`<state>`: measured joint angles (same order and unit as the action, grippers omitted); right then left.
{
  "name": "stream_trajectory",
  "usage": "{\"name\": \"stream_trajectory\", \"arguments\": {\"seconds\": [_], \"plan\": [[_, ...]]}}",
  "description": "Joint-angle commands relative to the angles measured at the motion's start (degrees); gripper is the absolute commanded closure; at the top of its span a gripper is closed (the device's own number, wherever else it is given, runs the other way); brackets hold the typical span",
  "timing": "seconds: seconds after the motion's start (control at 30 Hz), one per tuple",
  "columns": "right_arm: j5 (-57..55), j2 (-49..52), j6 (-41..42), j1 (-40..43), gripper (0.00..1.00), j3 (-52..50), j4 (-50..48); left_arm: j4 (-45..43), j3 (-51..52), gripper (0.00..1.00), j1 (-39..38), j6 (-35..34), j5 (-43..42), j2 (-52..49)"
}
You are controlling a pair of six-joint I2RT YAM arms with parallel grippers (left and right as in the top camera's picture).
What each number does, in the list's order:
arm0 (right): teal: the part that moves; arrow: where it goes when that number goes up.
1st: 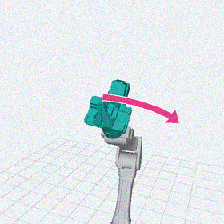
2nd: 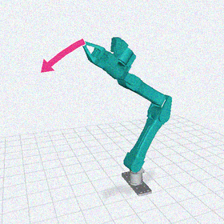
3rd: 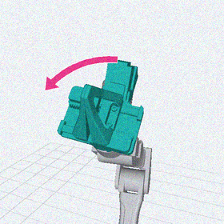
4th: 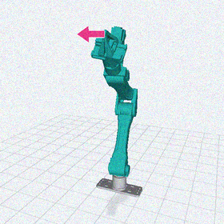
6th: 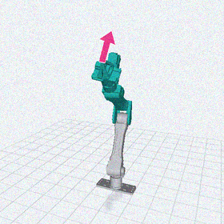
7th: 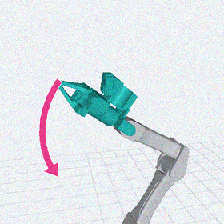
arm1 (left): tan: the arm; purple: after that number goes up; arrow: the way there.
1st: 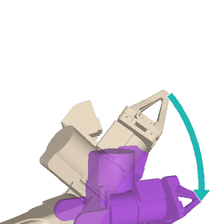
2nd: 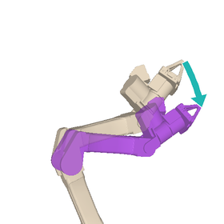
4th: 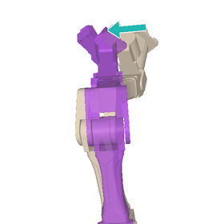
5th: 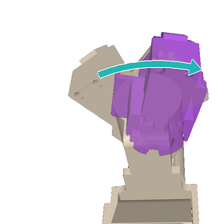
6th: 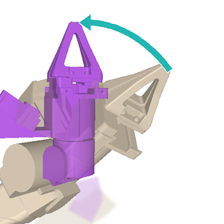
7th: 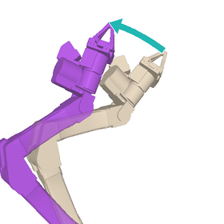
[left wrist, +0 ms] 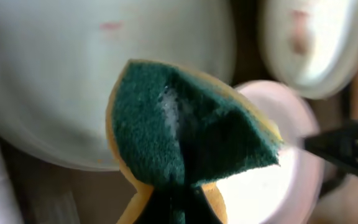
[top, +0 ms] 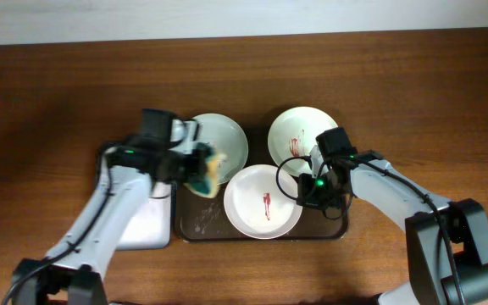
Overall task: Clean dirty plates on tray and stack at the side
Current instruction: 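Scrub the pink-rimmed plate with the sponge in the left gripper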
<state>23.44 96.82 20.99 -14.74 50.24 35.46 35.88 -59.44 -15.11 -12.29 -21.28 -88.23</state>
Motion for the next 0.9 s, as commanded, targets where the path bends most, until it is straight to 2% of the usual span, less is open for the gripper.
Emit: {"name": "stream_trajectory", "arguments": {"seconds": [0.0, 0.1, 0.23, 0.3, 0.57, 0.73, 0.87], "plan": [[-0.13, 0.15, 0.50, -0.31, 0.96, -0.52, -0.37, -3.87, -1.25, 1.00, -7.54, -11.02, -2.47, -3.13], [-0.15, 0.15, 0.50, -0.31, 0.96, -0.52, -0.37, -9.92, -1.25, 1.00, -13.77, -21.97, -2.49, -8.26], [-0.15, 0.15, 0.50, -0.28, 0.96, -0.52, -0.37, -14.82, -1.25, 1.00, -17.27, -31.10, -2.54, -11.98], [-0.13, 0.15, 0.50, -0.28, 0.96, -0.52, -0.37, -18.12, -1.25, 1.00, -19.17, -31.41, -2.54, -12.96], [-0.15, 0.15, 0.50, -0.28, 0.96, -0.52, -0.35, -18.10, -1.25, 1.00, -25.53, -36.54, 3.61, -16.70], [-0.13, 0.15, 0.50, -0.28, 0.96, -0.52, -0.35, -12.02, -1.25, 1.00, -25.86, -36.52, 14.58, -17.68], [-0.13, 0.15, 0.50, -0.28, 0.96, -0.52, -0.35, -8.13, -1.27, 1.00, -23.71, -36.48, 17.33, -16.83]]}}
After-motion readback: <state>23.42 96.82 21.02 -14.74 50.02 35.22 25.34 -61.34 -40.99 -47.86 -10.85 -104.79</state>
